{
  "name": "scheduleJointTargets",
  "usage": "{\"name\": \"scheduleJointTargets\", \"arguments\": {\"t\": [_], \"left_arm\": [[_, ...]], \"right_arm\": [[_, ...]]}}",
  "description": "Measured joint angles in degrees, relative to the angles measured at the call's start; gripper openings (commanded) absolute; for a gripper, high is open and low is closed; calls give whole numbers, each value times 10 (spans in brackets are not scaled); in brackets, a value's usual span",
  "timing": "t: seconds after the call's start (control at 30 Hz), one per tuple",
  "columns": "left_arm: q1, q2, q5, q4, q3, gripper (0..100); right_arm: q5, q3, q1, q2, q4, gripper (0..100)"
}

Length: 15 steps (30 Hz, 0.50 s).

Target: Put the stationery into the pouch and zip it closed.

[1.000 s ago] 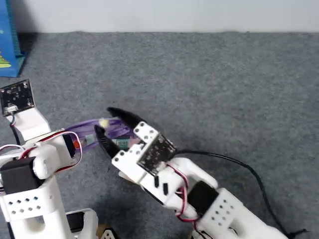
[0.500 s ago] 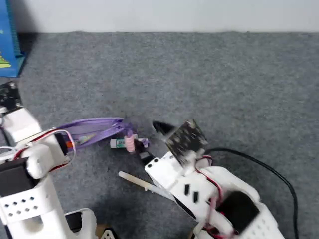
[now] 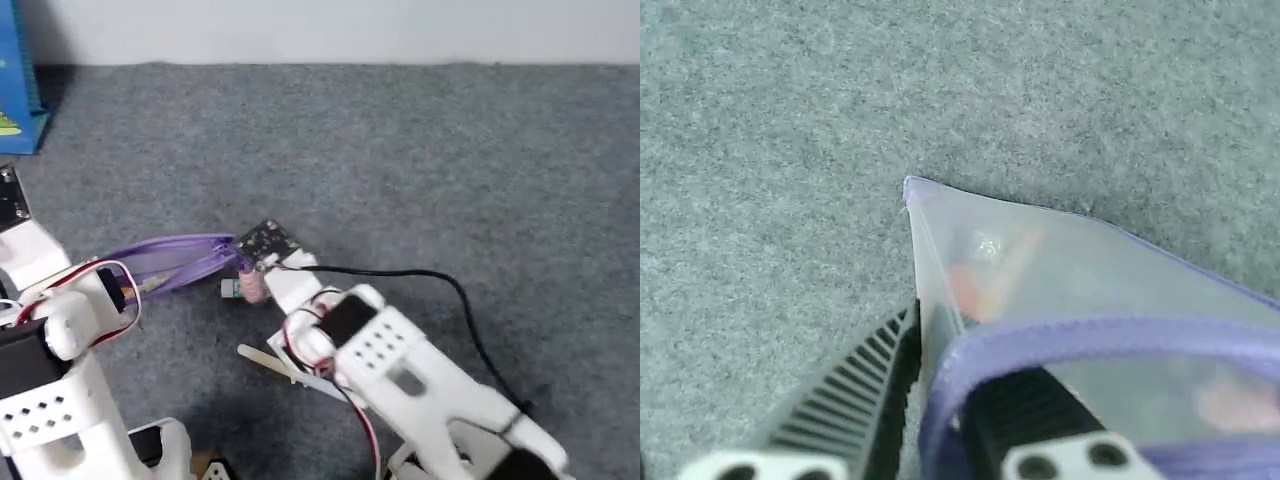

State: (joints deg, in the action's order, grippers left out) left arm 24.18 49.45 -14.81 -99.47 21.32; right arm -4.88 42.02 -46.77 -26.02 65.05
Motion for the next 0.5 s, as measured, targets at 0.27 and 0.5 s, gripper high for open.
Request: {"name": "scheduleJointTargets", "arguments": {"t": [0.27,0.5], "left_arm": [[94,0,39,0,0,12],[173,0,69,0,0,12]], "right_arm": [[-19,-1,-47,101,-76,177],[-46,0,-58,125,-94,177]]}}
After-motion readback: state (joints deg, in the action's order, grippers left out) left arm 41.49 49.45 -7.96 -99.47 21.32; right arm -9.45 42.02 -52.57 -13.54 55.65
